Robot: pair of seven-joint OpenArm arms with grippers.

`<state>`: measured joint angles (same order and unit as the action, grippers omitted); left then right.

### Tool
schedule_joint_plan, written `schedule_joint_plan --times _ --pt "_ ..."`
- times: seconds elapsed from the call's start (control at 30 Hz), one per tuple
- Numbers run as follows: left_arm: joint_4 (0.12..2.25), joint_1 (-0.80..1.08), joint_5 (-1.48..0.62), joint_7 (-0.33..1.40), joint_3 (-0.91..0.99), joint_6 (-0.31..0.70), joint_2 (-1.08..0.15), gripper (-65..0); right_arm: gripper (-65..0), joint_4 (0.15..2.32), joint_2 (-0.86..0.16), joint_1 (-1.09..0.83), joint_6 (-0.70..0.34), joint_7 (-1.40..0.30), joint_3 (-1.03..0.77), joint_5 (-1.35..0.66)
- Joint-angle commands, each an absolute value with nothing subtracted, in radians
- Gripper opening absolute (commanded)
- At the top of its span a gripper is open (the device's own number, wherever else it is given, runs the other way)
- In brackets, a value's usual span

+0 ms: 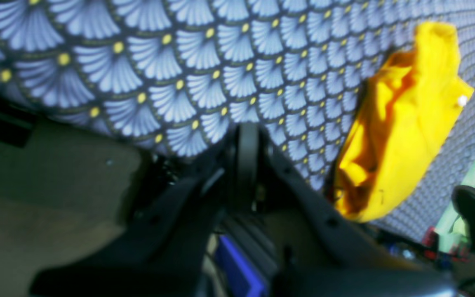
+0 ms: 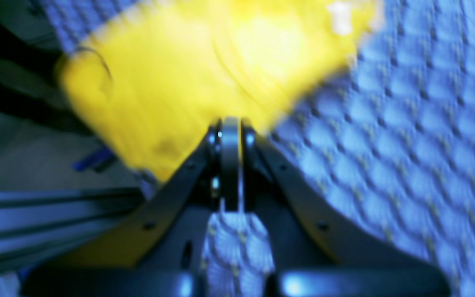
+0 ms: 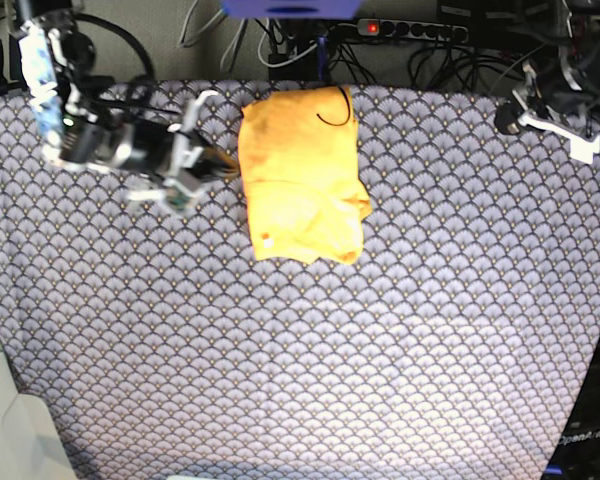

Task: Fold the T-shirt properly

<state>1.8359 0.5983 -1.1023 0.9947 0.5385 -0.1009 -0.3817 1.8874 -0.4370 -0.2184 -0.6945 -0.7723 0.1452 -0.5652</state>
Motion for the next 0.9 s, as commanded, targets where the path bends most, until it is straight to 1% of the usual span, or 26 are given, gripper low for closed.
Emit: schedule_joint_plan --times 0.0,0.07,0.2,0.37,0.47,0.53,0.63,0.7,0.8,0.87 --pt "1.865 0.618 -1.096 0.992 0.545 -0.094 -0.398 -65.0 -65.0 1.917 -0.456 -0.245 -0.698 -0.742 0.102 -0.588" --pt "1.891 0.642 -1.063 0.992 0.545 -0.094 -0.398 -65.0 -65.0 1.923 -0.475 -0.328 -0.698 -0.739 0.024 -0.588" --pt "1.925 0.688 -0.992 0.992 0.538 -0.082 -0.394 -65.0 -65.0 1.923 -0.478 -0.466 -0.698 -0.737 -0.117 -0.588" --pt "1.922 0.742 -0.901 0.983 0.545 0.038 -0.374 -65.0 -65.0 1.922 -0.478 -0.613 -0.698 -0.684 -0.259 -0.588" --pt "1.92 0.757 -0.763 0.981 0.545 0.101 -0.326 -65.0 -65.0 1.919 -0.476 -0.68 -0.698 -0.673 -0.335 -0.581" --pt "1.919 0.756 -0.653 0.981 0.545 0.143 -0.278 -65.0 -65.0 1.919 -0.466 -0.707 -0.698 -0.673 -0.361 -0.529" --pt "1.919 0.75 -0.466 0.98 0.545 0.248 -0.197 -65.0 -65.0 1.917 -0.398 -0.73 -0.698 -0.671 -0.398 -0.38" --pt "1.919 0.739 -0.343 0.98 0.545 0.328 -0.139 -65.0 -65.0 1.917 -0.328 -0.731 -0.698 -0.661 -0.429 -0.252" --pt "1.914 0.716 -0.159 0.974 0.547 0.443 -0.056 -65.0 -65.0 1.906 -0.214 -0.733 -0.698 -0.602 -0.489 -0.035" --pt "1.888 0.714 -0.056 0.929 0.547 0.501 -0.008 -65.0 -65.0 1.88 -0.153 -0.73 -0.698 -0.552 -0.527 0.068"
